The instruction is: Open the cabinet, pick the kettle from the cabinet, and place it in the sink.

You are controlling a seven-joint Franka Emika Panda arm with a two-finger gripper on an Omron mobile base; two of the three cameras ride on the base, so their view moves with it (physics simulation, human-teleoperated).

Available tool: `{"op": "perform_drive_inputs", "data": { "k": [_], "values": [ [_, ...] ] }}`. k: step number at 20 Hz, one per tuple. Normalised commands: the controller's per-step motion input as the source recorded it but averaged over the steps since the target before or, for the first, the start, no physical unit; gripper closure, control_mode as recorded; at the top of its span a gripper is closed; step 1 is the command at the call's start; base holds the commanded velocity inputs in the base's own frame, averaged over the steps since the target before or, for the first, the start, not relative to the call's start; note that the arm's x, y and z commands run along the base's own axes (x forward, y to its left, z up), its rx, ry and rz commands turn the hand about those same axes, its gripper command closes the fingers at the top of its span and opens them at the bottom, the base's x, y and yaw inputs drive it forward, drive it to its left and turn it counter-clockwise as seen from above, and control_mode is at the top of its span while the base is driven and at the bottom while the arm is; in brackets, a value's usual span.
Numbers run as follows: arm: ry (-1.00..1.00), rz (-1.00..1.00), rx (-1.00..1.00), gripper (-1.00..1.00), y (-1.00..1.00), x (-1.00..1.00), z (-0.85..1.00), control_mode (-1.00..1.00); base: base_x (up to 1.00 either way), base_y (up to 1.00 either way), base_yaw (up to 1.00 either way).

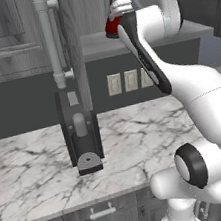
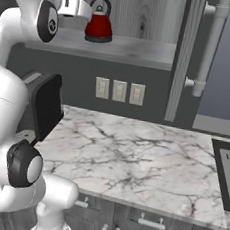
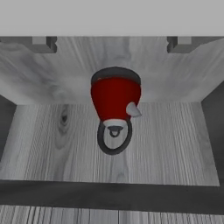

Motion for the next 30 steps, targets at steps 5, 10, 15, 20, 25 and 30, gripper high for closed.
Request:
{"op": "perform_drive_inputs", "data": {
  "k": [5,10,15,20,25,30],
  "values": [
    [0.0,-0.01,0.01,-1.0,0.0,0.38,0.0,-1.0,0.0,0.0,0.0],
    [0.01,0.0,0.02,-1.0,-0.02,0.39,0.0,-1.0,0.0,0.0,0.0],
    [0.0,0.0,0.0,-1.0,-0.01,0.36,0.0,-1.0,0.0,0.0,0.0],
    [0.0,0.0,0.0,-1.0,0.07,0.38,0.01,-1.0,0.0,0.0,0.0],
    [0.01,0.0,0.0,-1.0,0.07,0.34,0.03,-1.0,0.0,0.0,0.0],
    [0.0,0.0,0.0,-1.0,0.0,0.33,0.0,-1.0,0.0,0.0,0.0]
  ]
}}
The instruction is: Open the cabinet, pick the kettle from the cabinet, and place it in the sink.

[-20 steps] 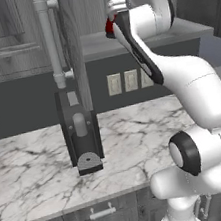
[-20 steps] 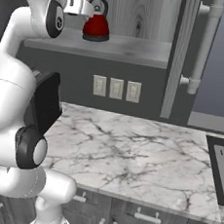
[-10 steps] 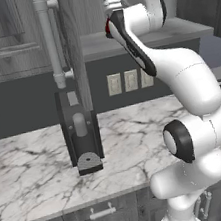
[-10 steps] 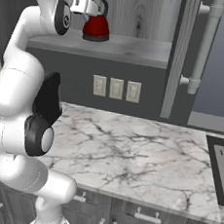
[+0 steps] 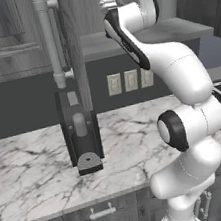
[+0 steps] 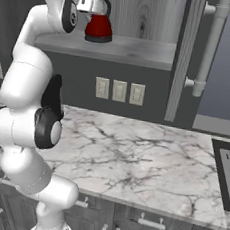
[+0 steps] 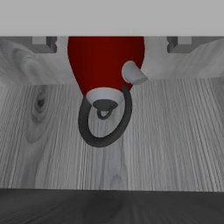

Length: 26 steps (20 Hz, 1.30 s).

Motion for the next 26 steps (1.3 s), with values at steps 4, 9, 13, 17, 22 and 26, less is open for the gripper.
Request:
{"op": "perform_drive_inputs", "data": {
  "k": [4,9,13,17,22,26],
  "values": [
    [0.0,0.0,0.0,-1.0,0.01,0.35,0.0,-1.0,0.0,0.0,0.0],
    [0.0,0.01,0.0,-1.0,0.1,0.32,0.0,-1.0,0.0,0.0,0.0],
    [0.0,0.0,0.0,-1.0,0.07,0.36,0.0,-1.0,0.0,0.0,0.0],
    [0.0,0.0,0.0,-1.0,0.04,0.3,0.0,-1.0,0.0,0.0,0.0],
    [0.0,0.0,0.0,-1.0,0.0,0.28,0.0,-1.0,0.0,0.0,0.0],
    [0.0,0.0,0.0,-1.0,0.0,0.27,0.0,-1.0,0.0,0.0,0.0]
  ]
}}
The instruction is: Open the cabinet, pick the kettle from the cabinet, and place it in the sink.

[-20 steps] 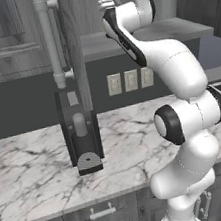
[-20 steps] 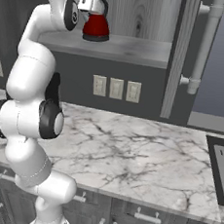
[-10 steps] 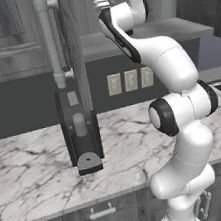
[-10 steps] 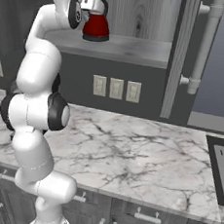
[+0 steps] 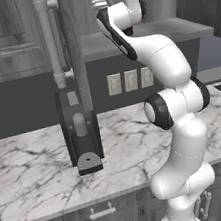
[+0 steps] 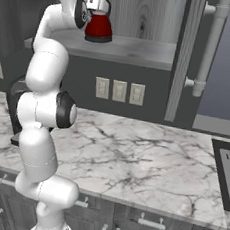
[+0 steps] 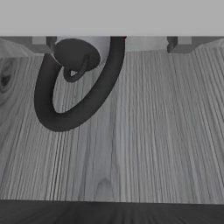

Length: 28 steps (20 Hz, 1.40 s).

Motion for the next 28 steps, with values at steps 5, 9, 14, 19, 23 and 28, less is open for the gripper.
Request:
{"op": "perform_drive_inputs", "data": {
  "k": [5,9,14,19,23,28],
  "values": [
    [0.0,0.0,0.0,-1.0,0.0,0.2,0.0,-1.0,0.0,0.0,0.0],
    [0.0,0.0,0.0,-1.0,0.0,0.15,0.0,-1.0,0.0,0.0,0.0],
    [0.0,0.0,0.0,-1.0,-0.03,0.07,0.0,-1.0,0.0,0.0,0.0],
    [0.0,0.0,0.0,-1.0,-0.07,0.02,-0.05,-1.0,0.0,0.0,0.0],
    [0.0,0.0,0.0,-1.0,-0.12,0.06,-0.08,-1.0,0.0,0.0,0.0],
    [0.0,0.0,0.0,1.0,-0.09,0.05,-0.08,-1.0,0.0,0.0,0.0]
  ]
}}
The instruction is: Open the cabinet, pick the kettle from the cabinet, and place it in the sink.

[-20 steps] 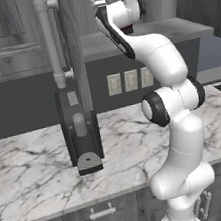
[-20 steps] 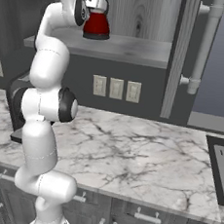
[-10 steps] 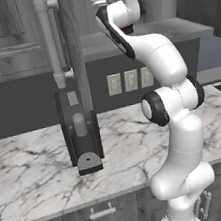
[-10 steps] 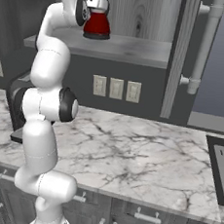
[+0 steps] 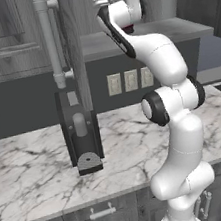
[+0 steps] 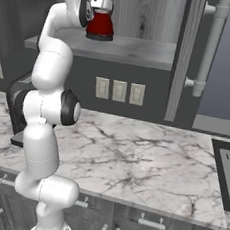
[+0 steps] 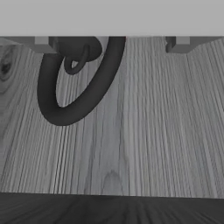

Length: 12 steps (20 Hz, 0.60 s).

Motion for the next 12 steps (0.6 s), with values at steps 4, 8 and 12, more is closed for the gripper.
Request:
{"op": "perform_drive_inputs", "data": {
  "k": [4,8,12],
  "values": [
    [0.0,0.0,0.0,1.0,-0.12,0.0,-0.11,-1.0,0.0,0.0,0.0],
    [-0.02,-0.01,0.0,1.0,-0.17,0.0,-0.12,-1.0,0.0,0.0,0.0],
    [-0.01,-0.02,0.0,1.0,-0.15,0.0,-0.12,-1.0,0.0,0.0,0.0]
  ]
}}
